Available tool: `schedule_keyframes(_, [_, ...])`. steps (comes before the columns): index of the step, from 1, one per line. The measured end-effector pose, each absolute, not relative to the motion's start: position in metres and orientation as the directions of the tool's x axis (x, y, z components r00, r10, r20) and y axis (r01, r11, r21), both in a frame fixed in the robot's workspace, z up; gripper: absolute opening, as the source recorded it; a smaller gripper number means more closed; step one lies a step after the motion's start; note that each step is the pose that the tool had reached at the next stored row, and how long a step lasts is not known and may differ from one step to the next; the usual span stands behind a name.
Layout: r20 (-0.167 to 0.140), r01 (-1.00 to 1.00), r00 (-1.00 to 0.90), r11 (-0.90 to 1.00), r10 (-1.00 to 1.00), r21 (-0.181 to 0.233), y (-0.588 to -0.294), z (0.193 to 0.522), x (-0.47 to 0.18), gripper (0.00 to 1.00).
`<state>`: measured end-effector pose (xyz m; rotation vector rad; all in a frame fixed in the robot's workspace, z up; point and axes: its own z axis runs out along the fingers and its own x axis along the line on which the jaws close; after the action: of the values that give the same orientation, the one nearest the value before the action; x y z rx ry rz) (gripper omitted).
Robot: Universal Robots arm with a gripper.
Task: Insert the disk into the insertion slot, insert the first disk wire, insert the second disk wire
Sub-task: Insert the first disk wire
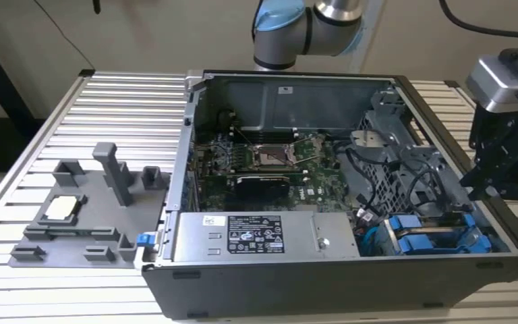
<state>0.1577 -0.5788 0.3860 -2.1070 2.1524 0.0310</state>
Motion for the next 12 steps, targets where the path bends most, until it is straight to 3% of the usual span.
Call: schedule_keyframes(12, [-0.105, -0.997, -0.021, 0.029, -0.994, -0.075, -0.568, 0.384, 0.14, 0.27])
